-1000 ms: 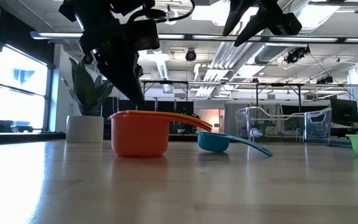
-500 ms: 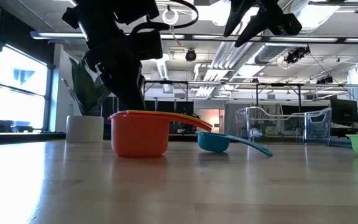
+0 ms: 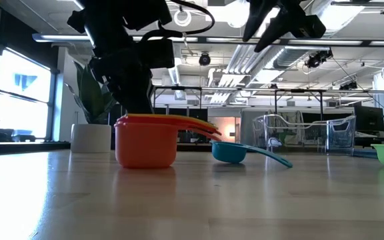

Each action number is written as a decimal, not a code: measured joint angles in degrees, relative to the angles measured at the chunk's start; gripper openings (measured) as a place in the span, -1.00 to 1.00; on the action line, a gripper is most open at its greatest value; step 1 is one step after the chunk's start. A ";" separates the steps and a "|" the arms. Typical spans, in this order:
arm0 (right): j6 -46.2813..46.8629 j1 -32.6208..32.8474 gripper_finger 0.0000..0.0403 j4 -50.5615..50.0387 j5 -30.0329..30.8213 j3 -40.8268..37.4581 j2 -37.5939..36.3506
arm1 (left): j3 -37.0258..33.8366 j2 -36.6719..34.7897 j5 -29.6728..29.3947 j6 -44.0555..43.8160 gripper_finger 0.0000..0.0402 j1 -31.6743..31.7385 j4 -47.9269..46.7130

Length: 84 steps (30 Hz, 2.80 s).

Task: Nest measuring cups in basket
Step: Remove the yellow measuring cup from the stacked measuring cups

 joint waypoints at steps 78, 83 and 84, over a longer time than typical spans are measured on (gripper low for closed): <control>-1.43 0.04 -0.41 -0.41 -2.49 0.00 -0.02 | 4.68 0.44 11.15 -1.52 -0.84 4.70 -1.14; -0.87 0.04 -0.41 -0.38 -2.61 0.00 -0.02 | 4.68 0.48 11.17 -1.49 -0.84 4.70 -1.15; -0.85 0.04 -0.41 -0.38 -2.63 0.00 -0.02 | 4.68 0.48 11.17 -1.49 -0.84 4.70 -1.16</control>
